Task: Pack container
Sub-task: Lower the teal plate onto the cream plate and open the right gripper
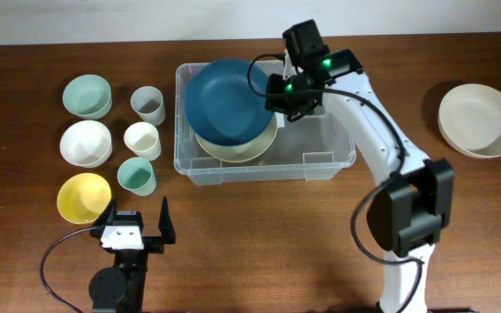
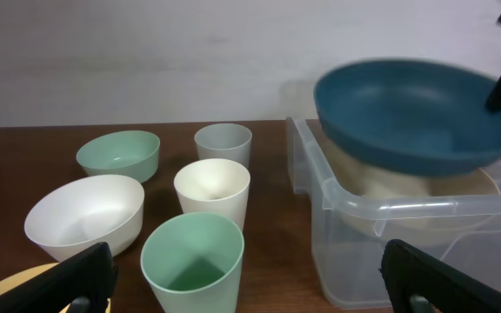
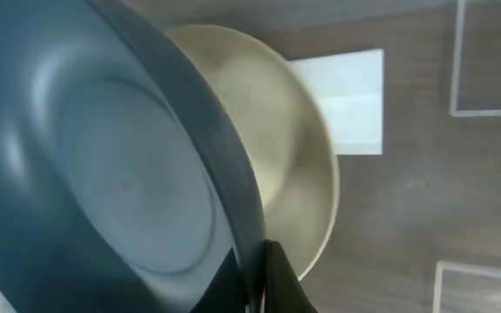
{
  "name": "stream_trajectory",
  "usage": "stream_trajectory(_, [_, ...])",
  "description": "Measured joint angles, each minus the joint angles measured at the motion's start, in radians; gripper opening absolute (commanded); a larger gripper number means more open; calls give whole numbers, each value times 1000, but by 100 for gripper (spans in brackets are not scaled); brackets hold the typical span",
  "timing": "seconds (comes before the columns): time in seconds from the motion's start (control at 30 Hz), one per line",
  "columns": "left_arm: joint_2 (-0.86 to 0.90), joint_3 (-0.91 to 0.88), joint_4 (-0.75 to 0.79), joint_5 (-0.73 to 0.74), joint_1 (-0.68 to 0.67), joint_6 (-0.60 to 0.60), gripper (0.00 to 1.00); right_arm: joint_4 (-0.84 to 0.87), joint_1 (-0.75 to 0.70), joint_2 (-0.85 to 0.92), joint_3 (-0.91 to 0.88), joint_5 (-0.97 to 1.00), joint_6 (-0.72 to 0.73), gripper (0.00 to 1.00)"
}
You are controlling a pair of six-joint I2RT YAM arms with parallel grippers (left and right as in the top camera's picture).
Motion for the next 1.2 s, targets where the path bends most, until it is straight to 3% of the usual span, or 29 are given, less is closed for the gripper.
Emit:
stream_trajectory(0.7, [0,0,0,0,0,0,100,32,-2,73,0,14,0,4])
stream_trajectory(0.9, [0,0,0,0,0,0,100,35,-3,92,0,14,0,9])
stream_trajectory(1.0, [0,0,0,0,0,0,100,35,-5,92,0,16,-1,15])
stream_trajectory(1.17, [0,0,0,0,0,0,100,39,-6,92,0,15,-3,38])
stream_trajectory(1.2, [0,0,0,0,0,0,100,39,-6,92,0,14,-2,39])
